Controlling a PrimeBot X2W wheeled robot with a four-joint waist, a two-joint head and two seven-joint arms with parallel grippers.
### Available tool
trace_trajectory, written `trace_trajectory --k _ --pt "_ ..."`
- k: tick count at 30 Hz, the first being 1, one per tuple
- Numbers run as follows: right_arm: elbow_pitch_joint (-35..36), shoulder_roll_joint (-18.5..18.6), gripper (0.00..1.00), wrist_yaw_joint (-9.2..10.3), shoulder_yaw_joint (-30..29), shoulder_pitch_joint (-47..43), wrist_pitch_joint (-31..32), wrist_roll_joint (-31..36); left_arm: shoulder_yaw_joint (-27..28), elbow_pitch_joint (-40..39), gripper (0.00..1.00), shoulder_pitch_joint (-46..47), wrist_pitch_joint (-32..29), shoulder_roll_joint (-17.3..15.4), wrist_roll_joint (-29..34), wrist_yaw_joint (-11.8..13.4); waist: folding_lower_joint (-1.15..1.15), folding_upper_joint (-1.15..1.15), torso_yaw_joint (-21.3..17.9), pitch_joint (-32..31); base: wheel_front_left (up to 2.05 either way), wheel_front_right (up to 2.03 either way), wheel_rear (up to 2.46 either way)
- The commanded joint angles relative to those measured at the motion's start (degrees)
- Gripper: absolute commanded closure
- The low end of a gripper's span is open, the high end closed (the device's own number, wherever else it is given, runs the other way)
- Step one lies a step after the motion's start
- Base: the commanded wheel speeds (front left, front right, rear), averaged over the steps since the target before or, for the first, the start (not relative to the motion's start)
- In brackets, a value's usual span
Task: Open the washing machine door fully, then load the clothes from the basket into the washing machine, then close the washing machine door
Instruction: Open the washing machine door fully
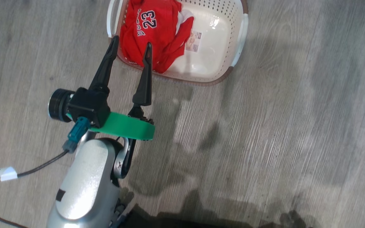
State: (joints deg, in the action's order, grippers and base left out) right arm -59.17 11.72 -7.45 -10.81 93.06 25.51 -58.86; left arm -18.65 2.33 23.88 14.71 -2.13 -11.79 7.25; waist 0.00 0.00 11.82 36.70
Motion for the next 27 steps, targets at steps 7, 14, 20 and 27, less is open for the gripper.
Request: trace_trajectory --k 7,14,20,27 --pt "1.62 -1.26 1.0 -0.03 1.22 -4.87 2.19 -2.45 0.9 -1.3 0.0 -1.71 0.29 -0.75 -0.95 0.65 0.0 0.0 0.48 -4.2 0.0 0.0 0.0" --pt "2.27 -1.7 1.0 -0.03 2.01 -11.71 2.93 -4.36 0.99 -0.8 0.0 -3.62 0.29 -0.75 -1.89 1.04 0.0 0.0 1.27 -8.39 0.0 0.0 0.0" --pt "3.42 -2.37 1.0 -0.03 2.43 -18.49 3.52 -6.93 0.73 -0.4 0.0 -5.62 0.29 -0.75 -2.42 1.56 0.0 0.0 2.44 -13.0 0.0 0.0 0.0" --pt "5.78 -3.32 1.0 -0.03 2.92 -25.55 4.83 -10.45 1.18 0.17 0.0 -8.84 0.29 -0.75 -2.4 1.54 0.0 0.0 3.8 -18.42 0.0 0.0 0.0"
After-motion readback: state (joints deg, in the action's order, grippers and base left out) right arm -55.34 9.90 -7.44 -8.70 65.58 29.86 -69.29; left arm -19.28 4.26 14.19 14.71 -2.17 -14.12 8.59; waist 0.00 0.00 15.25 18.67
